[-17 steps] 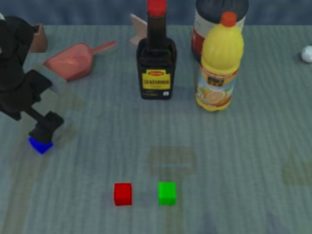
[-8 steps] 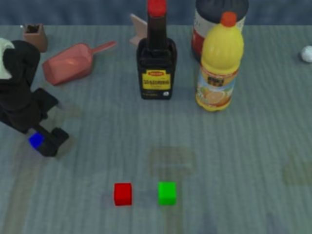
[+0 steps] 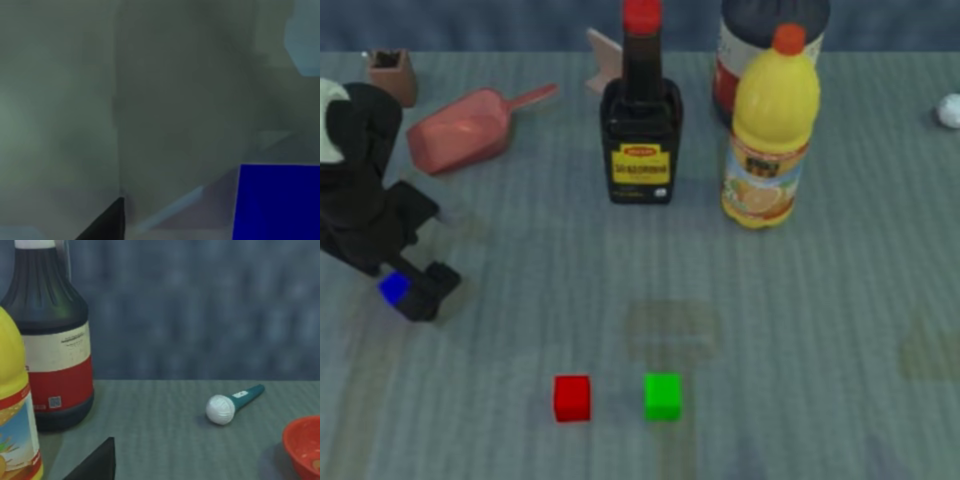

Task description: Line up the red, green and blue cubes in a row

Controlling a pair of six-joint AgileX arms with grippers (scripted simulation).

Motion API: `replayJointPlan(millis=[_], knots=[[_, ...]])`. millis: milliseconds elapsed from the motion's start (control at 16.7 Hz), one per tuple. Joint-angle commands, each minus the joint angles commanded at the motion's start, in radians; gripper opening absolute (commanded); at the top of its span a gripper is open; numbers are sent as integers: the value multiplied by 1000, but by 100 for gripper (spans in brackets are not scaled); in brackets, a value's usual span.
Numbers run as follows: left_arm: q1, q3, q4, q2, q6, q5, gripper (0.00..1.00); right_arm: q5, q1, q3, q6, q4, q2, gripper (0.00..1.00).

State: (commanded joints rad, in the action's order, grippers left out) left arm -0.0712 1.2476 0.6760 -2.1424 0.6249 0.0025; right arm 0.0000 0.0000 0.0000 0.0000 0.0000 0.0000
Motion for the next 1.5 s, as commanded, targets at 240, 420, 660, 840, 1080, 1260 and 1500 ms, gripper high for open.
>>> replayJointPlan(millis=[240, 420, 660, 840, 1080, 1260, 1500], knots=[[0, 0, 0, 0, 0, 0, 25, 0, 0, 0, 0, 0, 0, 100], [0, 0, 0, 0, 0, 0, 2, 0, 0, 0, 0, 0, 0, 100], [0, 0, 0, 0, 0, 0, 0, 0, 0, 0, 0, 0, 0, 100], [0, 0, 0, 0, 0, 0, 0, 0, 0, 0, 0, 0, 0, 100], [-4, 26, 49, 56, -12, 24, 0, 0, 0, 0, 0, 0, 0, 100], [2, 76, 152, 99, -12, 25, 0, 0, 0, 0, 0, 0, 0, 100], [16, 140, 275, 165, -19, 21, 0, 0, 0, 0, 0, 0, 0, 100]])
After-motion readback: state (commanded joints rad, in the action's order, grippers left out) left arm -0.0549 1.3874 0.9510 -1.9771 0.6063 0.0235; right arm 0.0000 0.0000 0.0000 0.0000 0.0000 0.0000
